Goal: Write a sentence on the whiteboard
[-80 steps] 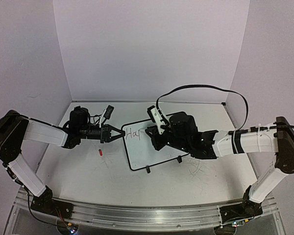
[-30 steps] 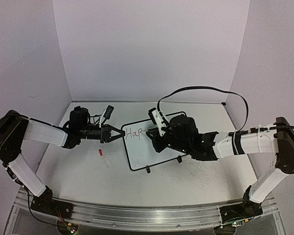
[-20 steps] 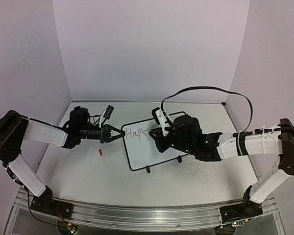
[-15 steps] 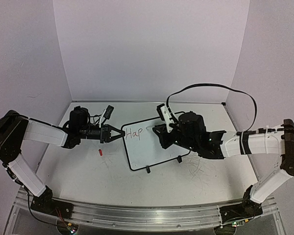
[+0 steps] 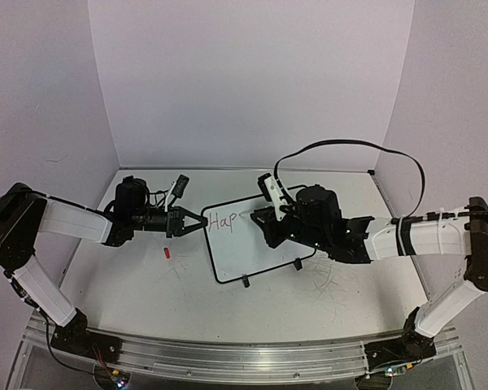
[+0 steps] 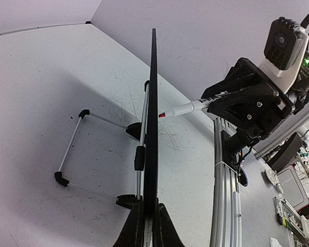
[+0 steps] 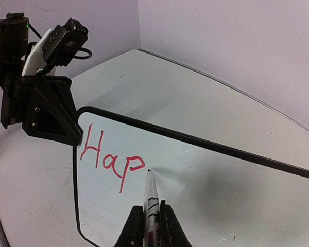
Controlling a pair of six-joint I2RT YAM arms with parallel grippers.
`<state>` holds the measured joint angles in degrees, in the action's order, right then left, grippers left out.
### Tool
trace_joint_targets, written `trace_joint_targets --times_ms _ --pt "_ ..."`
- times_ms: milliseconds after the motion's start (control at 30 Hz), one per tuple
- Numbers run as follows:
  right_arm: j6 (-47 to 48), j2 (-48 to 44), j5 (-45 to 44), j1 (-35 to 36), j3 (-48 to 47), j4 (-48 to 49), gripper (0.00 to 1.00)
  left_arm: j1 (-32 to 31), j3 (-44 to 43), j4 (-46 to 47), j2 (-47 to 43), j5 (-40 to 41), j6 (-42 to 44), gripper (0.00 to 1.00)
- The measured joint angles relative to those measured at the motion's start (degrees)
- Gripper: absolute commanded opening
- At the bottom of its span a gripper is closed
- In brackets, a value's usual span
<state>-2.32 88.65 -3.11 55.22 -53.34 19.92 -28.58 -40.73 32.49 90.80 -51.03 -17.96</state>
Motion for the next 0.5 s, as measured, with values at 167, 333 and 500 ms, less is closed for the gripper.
trace_joint_targets --times_ms 167,333,500 --pt "0.05 0.44 -0.1 0.0 -0.05 0.24 0.0 0.0 0.0 0.0 0.0 0.0 0.02 0.0" --pt "0.04 0.97 -0.49 0.0 -0.34 0.2 0.0 0.0 0.0 -0.02 0.0 0.02 0.02 0.0" --pt "0.05 0.99 -0.61 0.0 -0.54 0.22 0.0 0.0 0.0 -0.02 0.0 0.0 0.02 0.0"
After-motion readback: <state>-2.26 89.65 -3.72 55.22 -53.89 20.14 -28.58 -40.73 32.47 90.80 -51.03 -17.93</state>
